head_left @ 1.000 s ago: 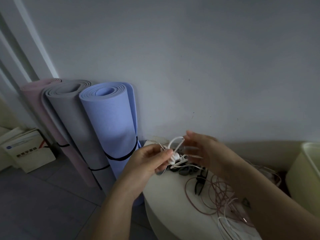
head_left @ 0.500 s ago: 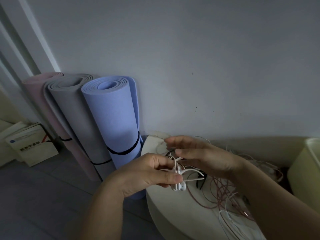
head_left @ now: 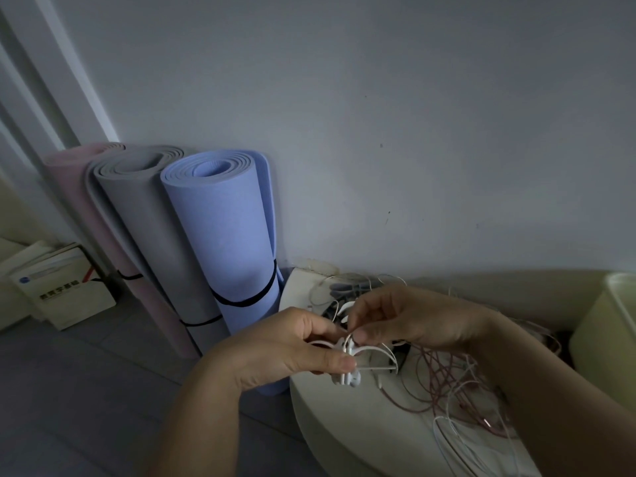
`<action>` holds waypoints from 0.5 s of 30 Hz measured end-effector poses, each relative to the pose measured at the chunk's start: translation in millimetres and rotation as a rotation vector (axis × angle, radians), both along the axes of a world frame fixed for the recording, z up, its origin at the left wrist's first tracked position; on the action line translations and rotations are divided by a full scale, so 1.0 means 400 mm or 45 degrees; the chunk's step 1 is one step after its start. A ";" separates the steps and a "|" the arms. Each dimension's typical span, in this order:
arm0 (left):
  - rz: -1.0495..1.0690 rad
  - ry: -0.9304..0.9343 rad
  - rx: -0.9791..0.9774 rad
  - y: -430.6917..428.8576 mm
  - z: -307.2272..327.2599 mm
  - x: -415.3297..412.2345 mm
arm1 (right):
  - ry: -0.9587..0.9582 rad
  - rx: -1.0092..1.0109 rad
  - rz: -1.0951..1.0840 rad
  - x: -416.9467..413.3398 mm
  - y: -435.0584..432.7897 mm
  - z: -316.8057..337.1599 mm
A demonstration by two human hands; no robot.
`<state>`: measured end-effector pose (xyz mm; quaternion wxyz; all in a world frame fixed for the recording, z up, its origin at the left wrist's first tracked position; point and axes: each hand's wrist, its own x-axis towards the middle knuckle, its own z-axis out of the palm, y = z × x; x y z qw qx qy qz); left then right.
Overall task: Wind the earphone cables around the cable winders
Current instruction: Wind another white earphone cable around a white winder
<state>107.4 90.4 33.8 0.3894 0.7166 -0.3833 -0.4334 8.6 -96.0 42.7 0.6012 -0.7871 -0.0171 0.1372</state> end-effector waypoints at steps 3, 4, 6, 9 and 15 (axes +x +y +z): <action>0.057 -0.046 0.022 -0.007 -0.001 -0.004 | -0.027 0.012 -0.045 0.005 0.000 -0.005; 0.082 -0.050 0.020 -0.009 -0.003 -0.006 | -0.037 0.008 -0.063 0.007 0.000 -0.008; 0.116 -0.052 0.007 -0.014 -0.006 -0.011 | -0.065 0.005 -0.114 0.012 0.002 -0.012; 0.129 -0.054 -0.021 -0.019 -0.007 -0.016 | -0.112 0.068 -0.177 0.018 0.004 -0.021; 0.171 -0.028 -0.143 -0.020 0.004 -0.020 | 0.021 0.478 -0.247 0.019 -0.004 -0.047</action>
